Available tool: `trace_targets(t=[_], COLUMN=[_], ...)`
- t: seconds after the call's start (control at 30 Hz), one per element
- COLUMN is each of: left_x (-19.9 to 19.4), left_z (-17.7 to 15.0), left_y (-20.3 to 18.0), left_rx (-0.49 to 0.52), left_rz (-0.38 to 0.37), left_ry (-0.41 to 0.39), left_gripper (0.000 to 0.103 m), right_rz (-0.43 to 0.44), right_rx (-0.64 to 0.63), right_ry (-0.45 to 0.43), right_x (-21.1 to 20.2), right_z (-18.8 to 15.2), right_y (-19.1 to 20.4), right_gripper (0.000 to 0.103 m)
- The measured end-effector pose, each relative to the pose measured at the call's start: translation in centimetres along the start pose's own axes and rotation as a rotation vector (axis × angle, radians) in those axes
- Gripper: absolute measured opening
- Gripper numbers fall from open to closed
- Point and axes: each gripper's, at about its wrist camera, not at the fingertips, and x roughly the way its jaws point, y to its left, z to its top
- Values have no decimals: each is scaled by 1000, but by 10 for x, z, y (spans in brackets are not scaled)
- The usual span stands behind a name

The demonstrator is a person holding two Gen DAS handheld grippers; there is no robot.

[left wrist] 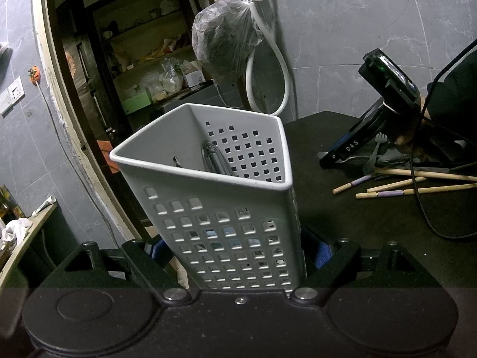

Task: Organize utensils
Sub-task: 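Lift the silver spoon with the right tool and drop it into the caddy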

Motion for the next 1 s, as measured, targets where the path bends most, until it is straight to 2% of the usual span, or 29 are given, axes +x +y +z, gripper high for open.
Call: trace_targets(t=[0.2,0.67,1.0], left_x=[2,4,4], left_z=[0,0,1], left_y=[0,-1,1], left_rx=[0,2,2], left_rz=[0,-2,-15], left_ry=[0,0,-7], left_gripper=[88,88,88], right_rz=[-20,-73,-65], right_rx=[14,101,154], right_ry=[-66,-314,-460], right_x=[-17,-81,-127], right_z=[3,8,25], right_y=[1,6,13], right_gripper=[40,40,40])
